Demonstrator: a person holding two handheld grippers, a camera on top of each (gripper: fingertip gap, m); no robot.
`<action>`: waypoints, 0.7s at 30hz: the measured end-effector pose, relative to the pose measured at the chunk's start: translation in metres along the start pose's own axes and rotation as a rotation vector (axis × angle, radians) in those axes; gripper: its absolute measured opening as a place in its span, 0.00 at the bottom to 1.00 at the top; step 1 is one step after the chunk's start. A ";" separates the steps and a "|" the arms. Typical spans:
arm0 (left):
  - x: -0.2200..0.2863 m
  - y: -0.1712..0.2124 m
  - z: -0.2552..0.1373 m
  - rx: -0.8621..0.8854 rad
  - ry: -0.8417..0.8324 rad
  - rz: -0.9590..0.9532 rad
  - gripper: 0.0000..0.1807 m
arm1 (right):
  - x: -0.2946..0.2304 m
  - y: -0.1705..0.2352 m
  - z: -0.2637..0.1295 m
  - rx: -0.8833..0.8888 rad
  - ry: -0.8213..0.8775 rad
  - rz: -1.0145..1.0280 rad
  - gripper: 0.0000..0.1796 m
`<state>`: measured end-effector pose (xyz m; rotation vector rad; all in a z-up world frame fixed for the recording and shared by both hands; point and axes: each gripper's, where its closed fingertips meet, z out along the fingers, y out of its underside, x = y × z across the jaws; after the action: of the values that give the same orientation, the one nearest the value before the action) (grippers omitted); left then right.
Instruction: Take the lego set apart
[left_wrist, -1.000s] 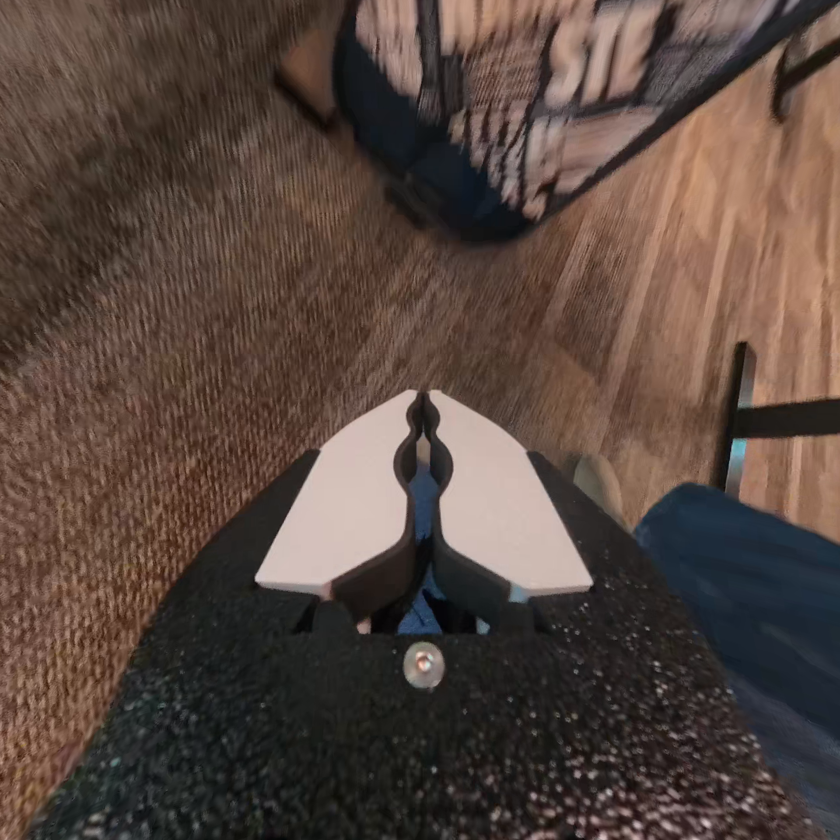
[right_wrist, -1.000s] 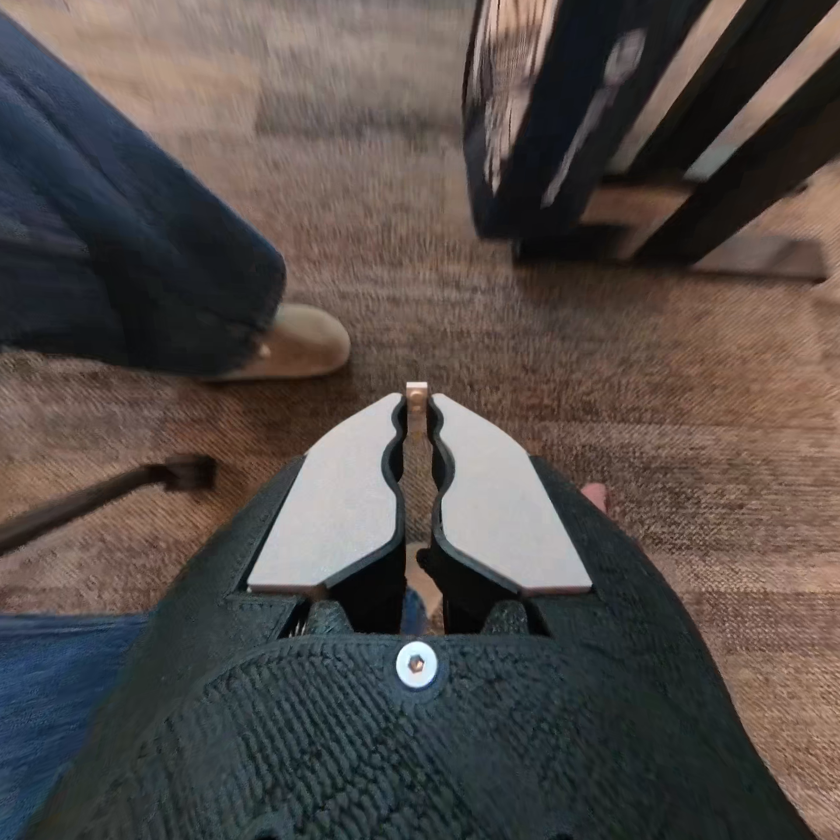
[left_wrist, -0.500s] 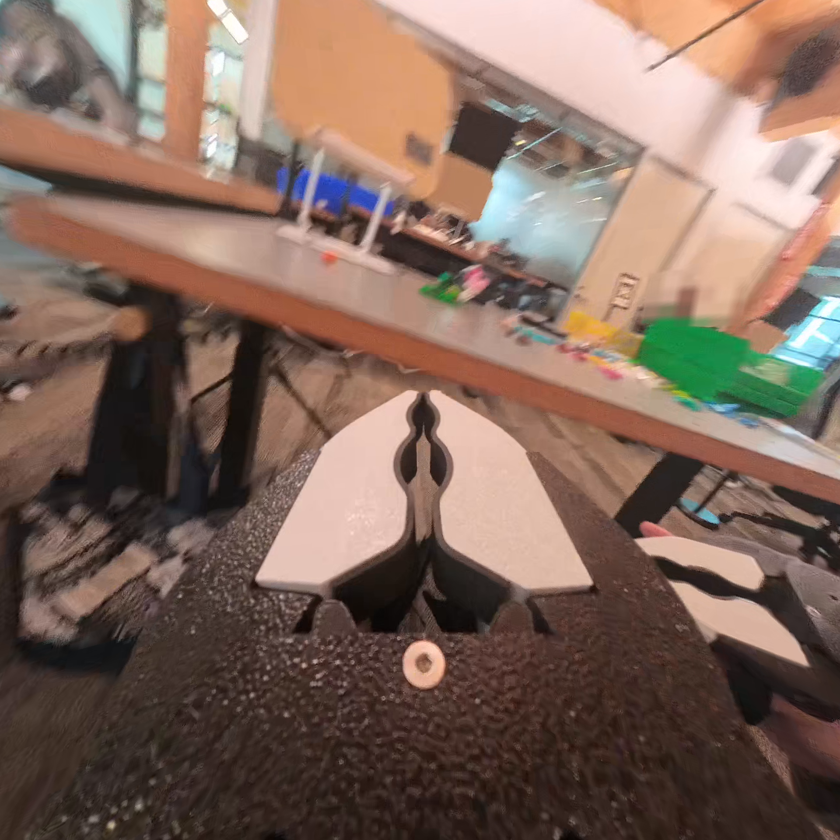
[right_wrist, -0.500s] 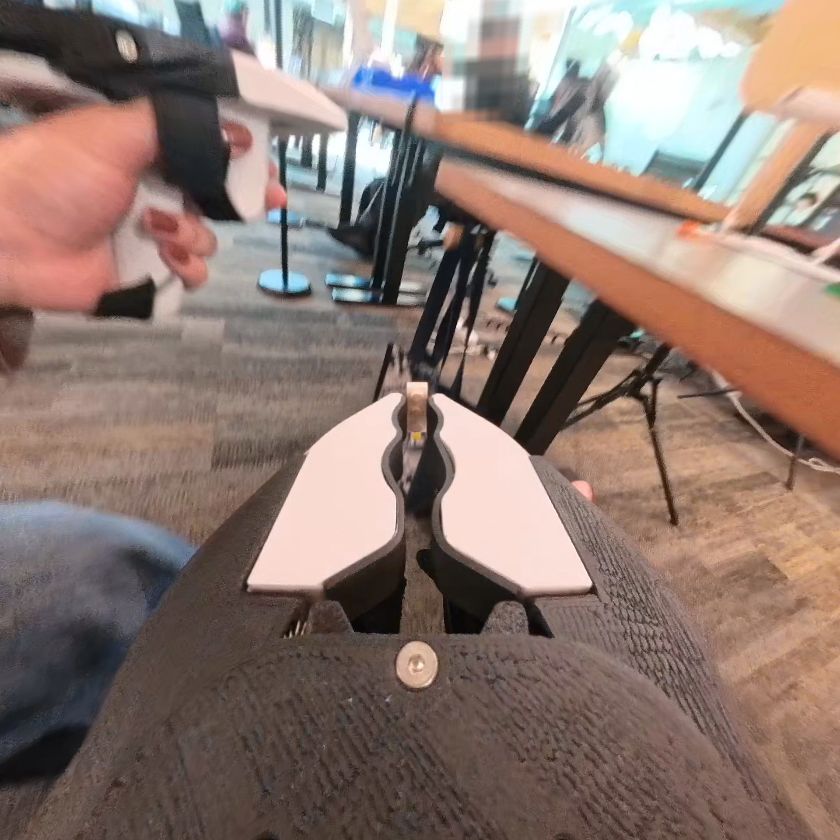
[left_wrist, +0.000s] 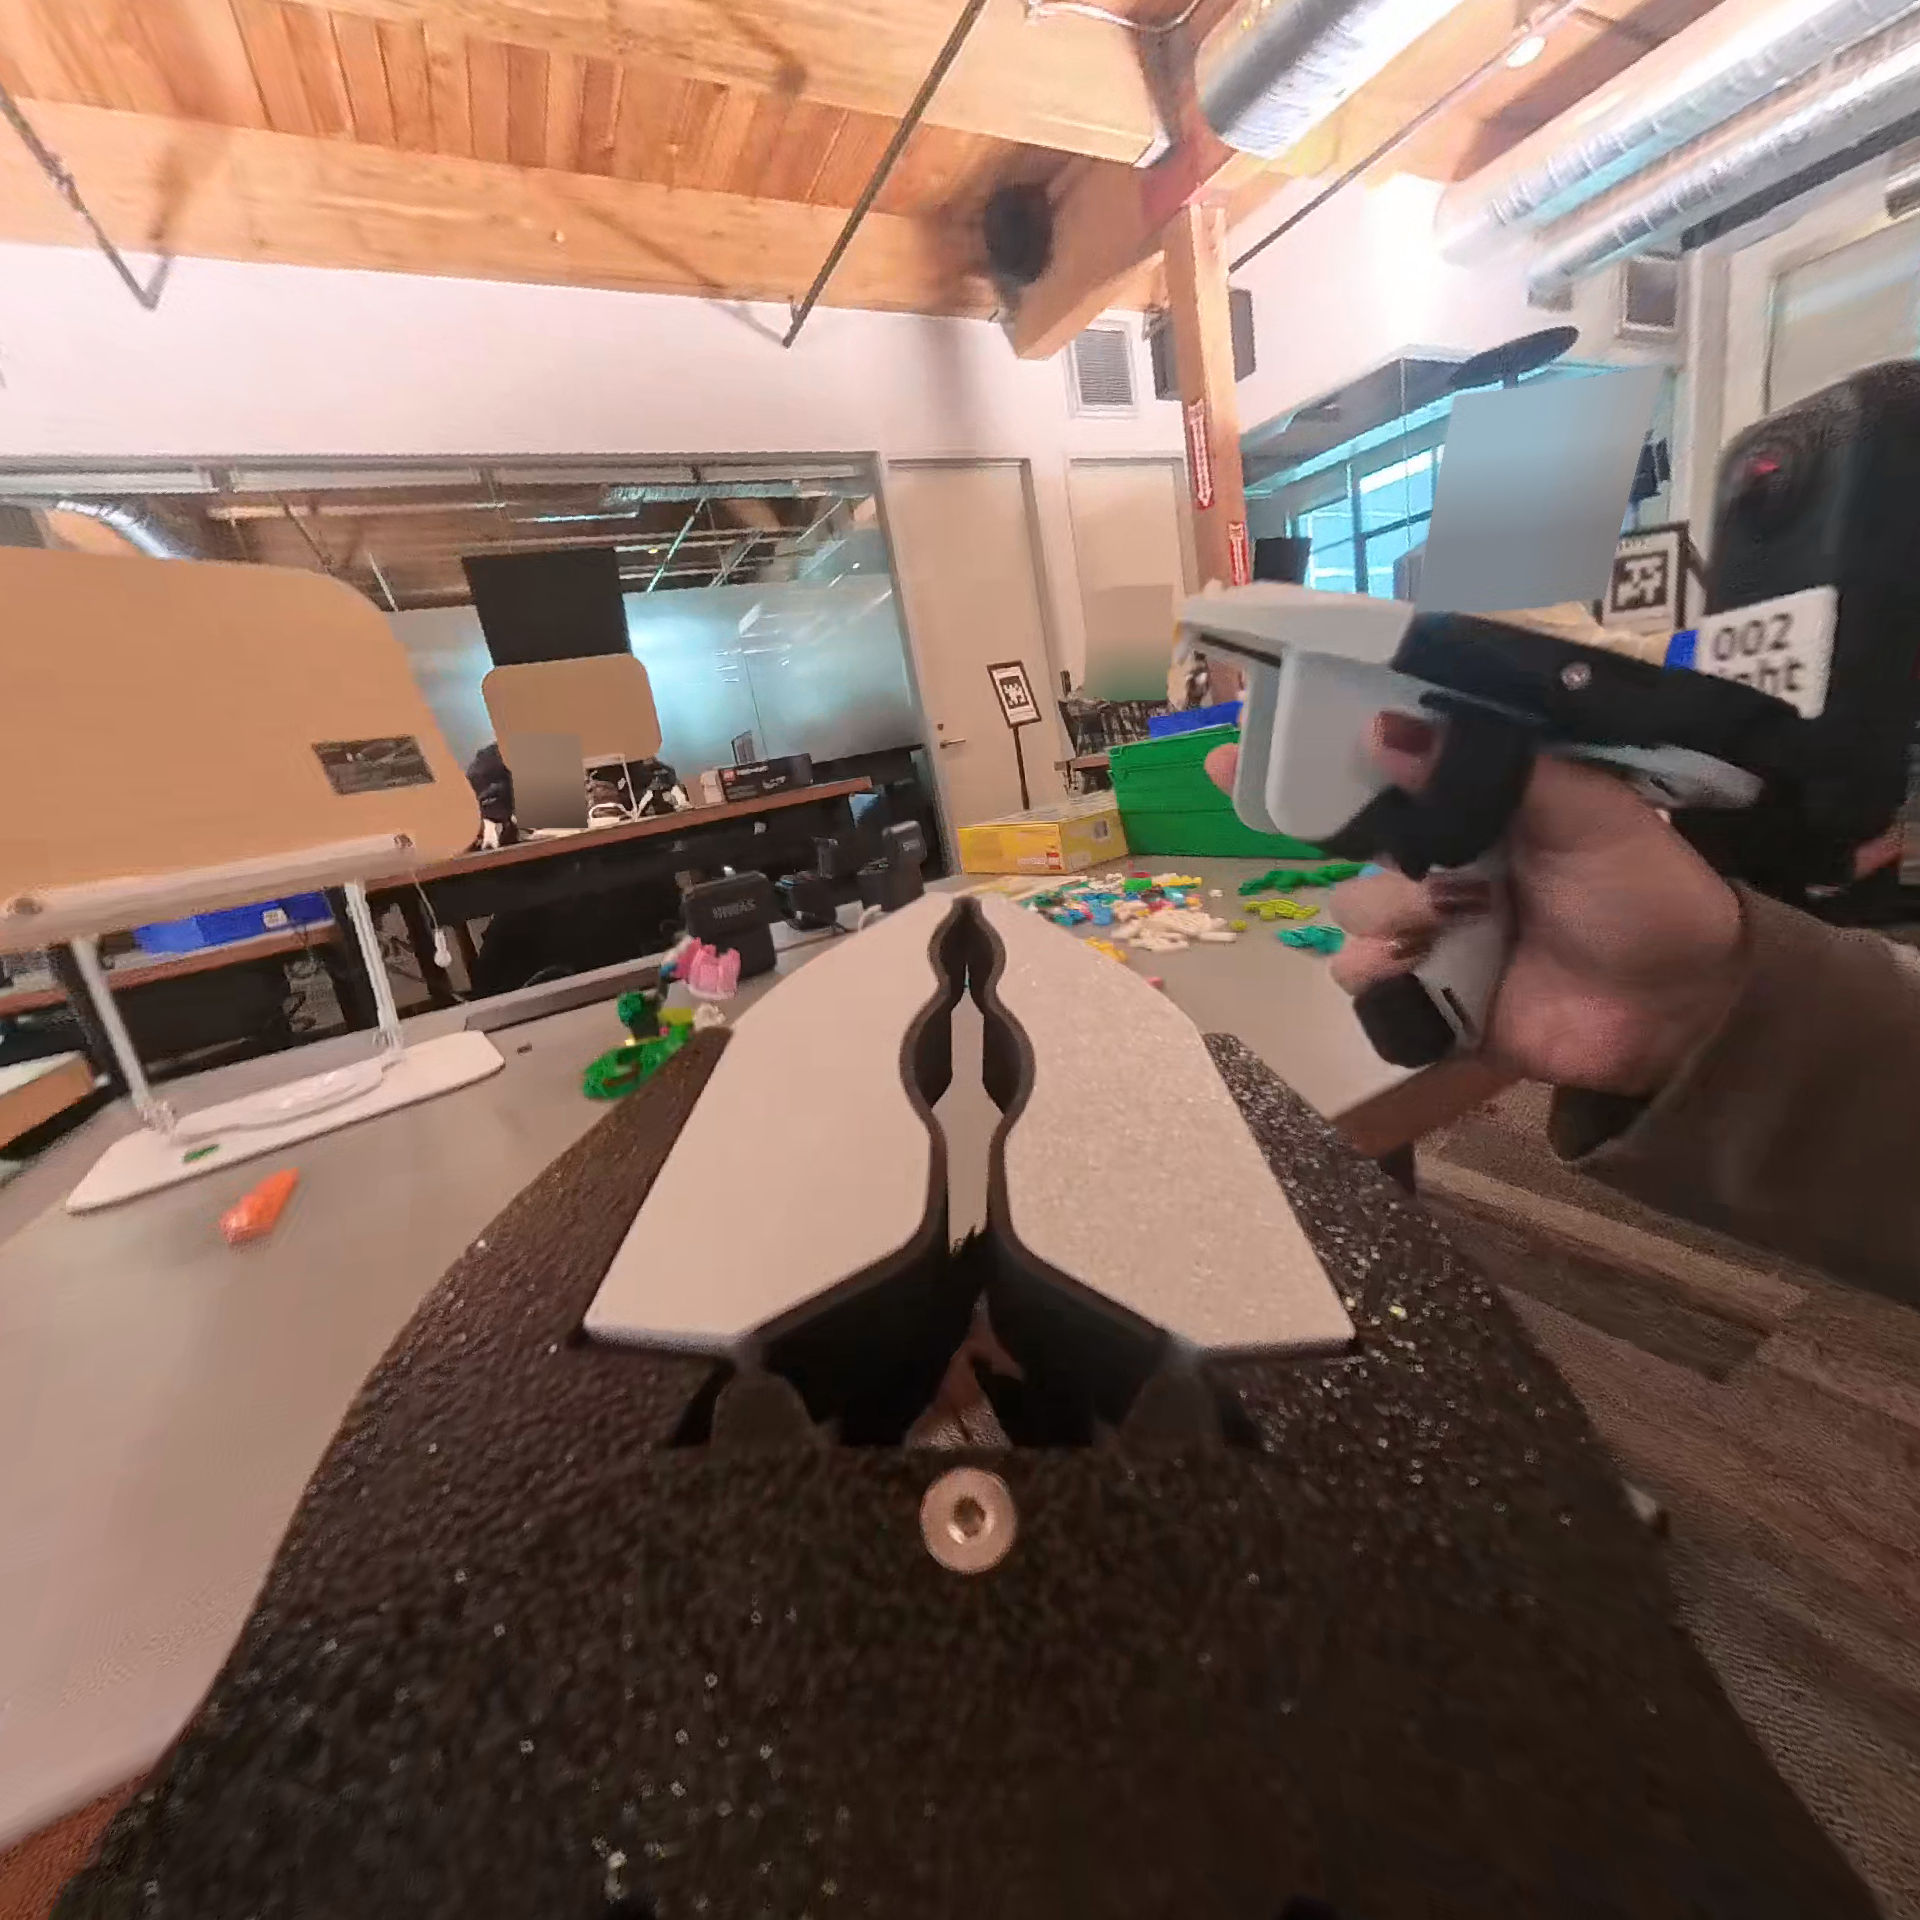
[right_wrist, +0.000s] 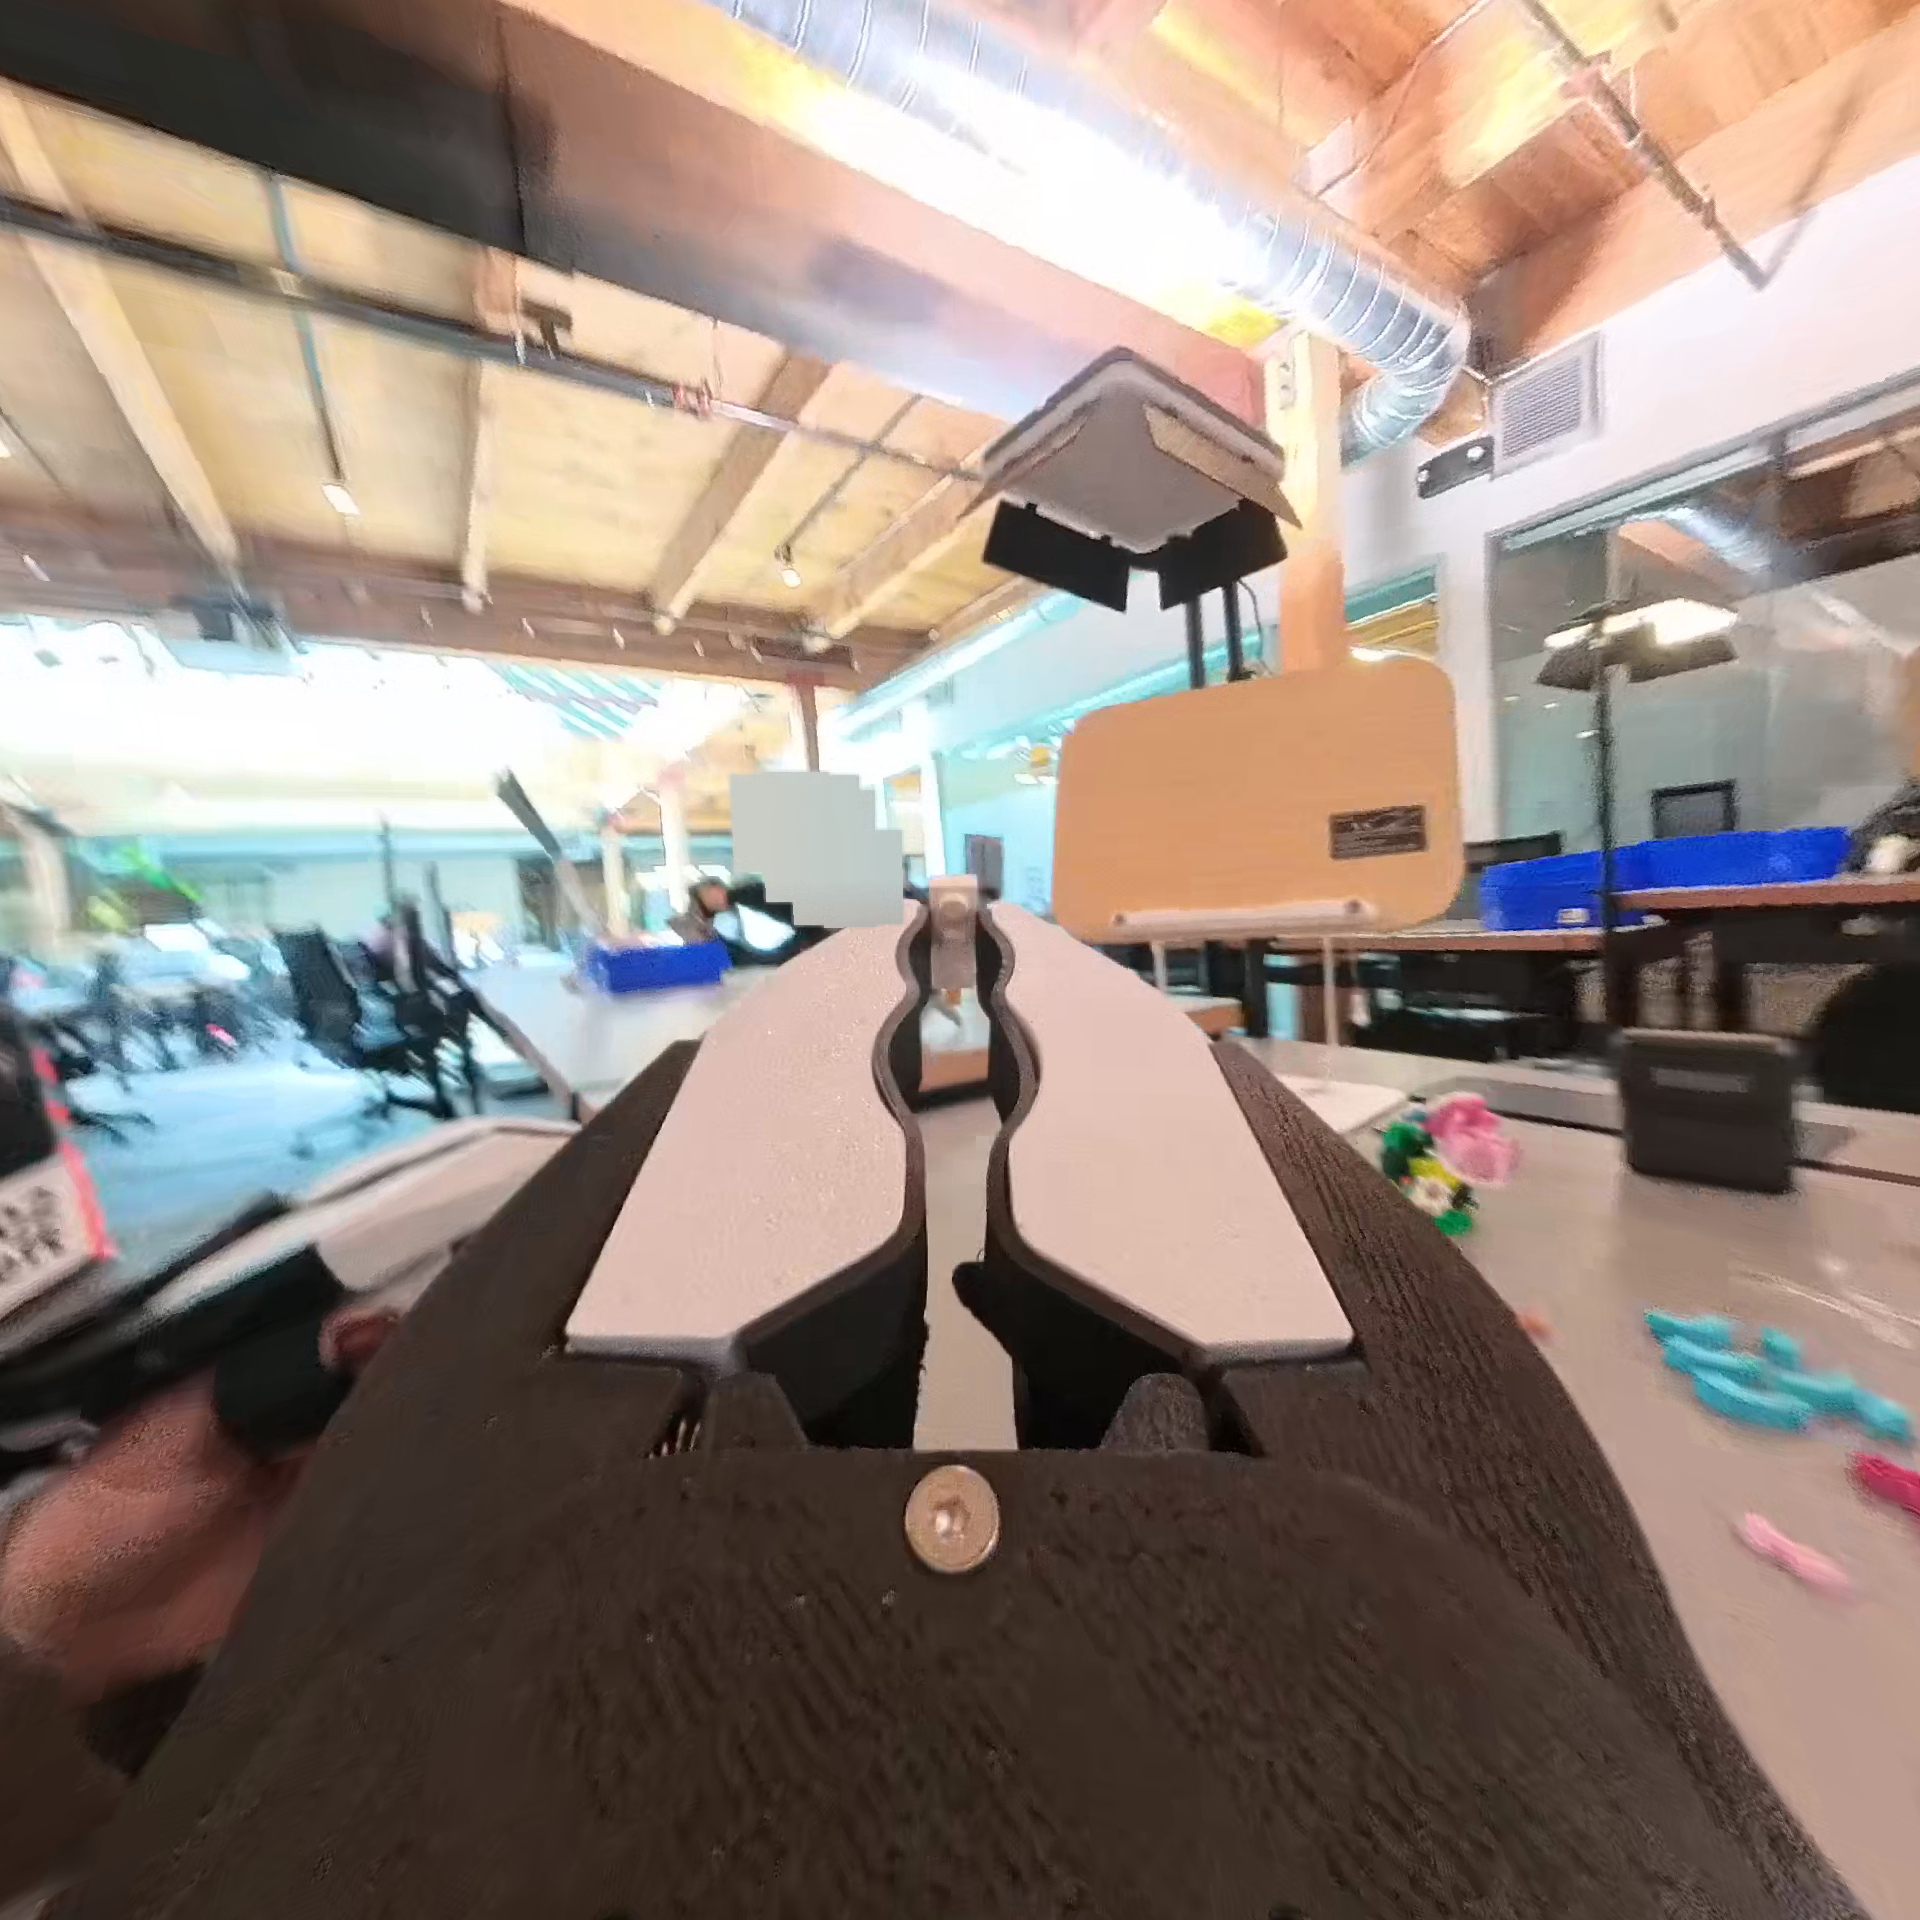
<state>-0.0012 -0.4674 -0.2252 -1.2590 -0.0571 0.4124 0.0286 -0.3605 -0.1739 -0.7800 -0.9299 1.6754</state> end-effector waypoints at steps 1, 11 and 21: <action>-0.008 0.001 0.015 -0.008 0.011 0.022 0.00 | 0.013 -0.003 0.012 0.024 -0.015 0.056 0.03; -0.039 -0.004 0.140 -0.066 0.097 0.327 0.24 | 0.075 -0.004 0.073 0.004 -0.247 0.480 0.03; -0.028 -0.024 0.188 0.003 0.154 0.600 0.12 | 0.073 0.010 0.097 -0.198 -0.465 0.647 0.03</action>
<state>-0.0705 -0.3109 -0.1388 -1.2880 0.4624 0.8270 -0.0780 -0.3120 -0.1390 -0.9012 -1.2631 2.4245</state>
